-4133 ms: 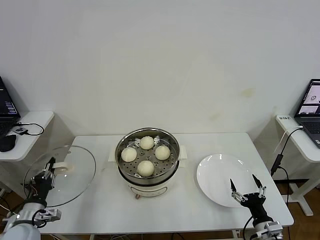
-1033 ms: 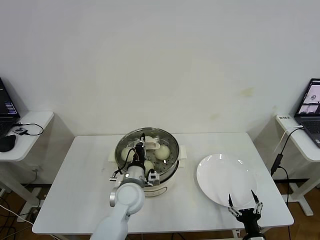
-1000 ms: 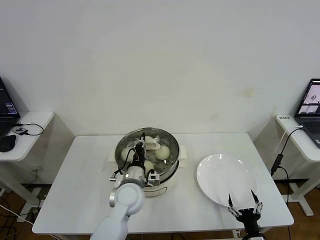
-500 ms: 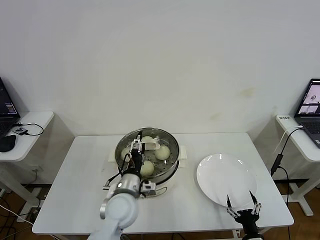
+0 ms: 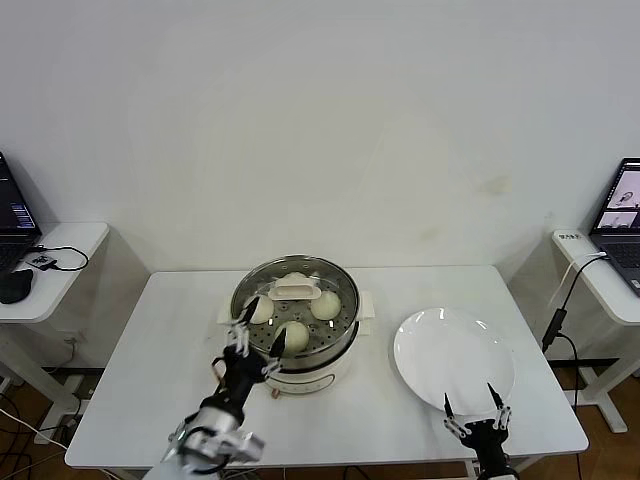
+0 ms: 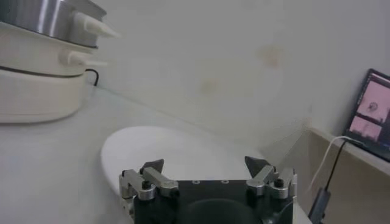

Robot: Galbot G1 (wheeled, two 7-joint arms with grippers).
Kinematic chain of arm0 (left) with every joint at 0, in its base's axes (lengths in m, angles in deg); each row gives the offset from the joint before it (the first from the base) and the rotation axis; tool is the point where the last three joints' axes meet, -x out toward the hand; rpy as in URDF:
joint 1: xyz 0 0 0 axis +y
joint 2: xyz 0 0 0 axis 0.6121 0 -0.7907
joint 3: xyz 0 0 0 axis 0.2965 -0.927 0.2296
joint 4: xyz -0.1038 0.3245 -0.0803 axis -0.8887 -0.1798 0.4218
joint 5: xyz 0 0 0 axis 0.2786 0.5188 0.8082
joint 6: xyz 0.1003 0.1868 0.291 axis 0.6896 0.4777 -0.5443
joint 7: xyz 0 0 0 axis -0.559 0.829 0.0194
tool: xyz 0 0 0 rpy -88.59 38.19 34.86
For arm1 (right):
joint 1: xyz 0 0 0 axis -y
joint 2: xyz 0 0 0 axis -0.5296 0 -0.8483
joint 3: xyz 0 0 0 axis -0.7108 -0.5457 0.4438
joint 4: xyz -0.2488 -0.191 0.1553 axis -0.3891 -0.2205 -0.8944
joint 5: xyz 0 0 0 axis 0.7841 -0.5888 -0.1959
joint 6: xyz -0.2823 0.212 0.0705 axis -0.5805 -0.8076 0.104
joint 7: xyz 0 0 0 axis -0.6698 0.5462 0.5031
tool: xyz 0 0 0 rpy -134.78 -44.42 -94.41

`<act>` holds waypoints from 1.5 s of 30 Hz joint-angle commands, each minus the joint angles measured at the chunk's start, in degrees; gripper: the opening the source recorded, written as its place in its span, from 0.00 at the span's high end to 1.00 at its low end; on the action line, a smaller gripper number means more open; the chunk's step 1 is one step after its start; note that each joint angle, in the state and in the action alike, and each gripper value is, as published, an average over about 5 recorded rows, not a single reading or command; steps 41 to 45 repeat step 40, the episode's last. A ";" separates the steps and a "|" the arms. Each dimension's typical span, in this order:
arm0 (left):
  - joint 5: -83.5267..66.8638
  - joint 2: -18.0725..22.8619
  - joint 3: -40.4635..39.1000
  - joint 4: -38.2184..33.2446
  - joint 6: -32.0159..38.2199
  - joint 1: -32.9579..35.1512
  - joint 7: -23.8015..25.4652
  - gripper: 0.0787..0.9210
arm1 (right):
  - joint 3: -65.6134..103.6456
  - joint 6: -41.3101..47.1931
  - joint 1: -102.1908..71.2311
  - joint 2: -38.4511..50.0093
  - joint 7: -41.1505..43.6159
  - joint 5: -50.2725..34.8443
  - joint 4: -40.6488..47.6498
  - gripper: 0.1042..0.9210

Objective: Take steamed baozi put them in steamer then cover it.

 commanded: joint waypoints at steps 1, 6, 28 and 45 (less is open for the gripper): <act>-54.08 0.45 16.72 1.89 19.71 16.82 -11.69 0.12 | -2.62 0.73 -2.99 5.10 2.73 -5.55 -3.78 0.12; -60.34 2.04 16.84 1.99 23.26 20.39 -11.84 0.12 | -4.06 2.39 -6.65 8.49 4.79 -9.49 -8.37 0.12; -59.70 4.86 19.84 7.55 22.45 25.53 -8.41 0.12 | -8.19 4.75 -10.68 9.60 6.38 -14.53 -13.42 0.12; -58.81 5.33 18.53 8.80 21.91 25.39 -8.03 0.12 | -9.33 4.84 -12.06 9.82 6.75 -16.96 -15.09 0.12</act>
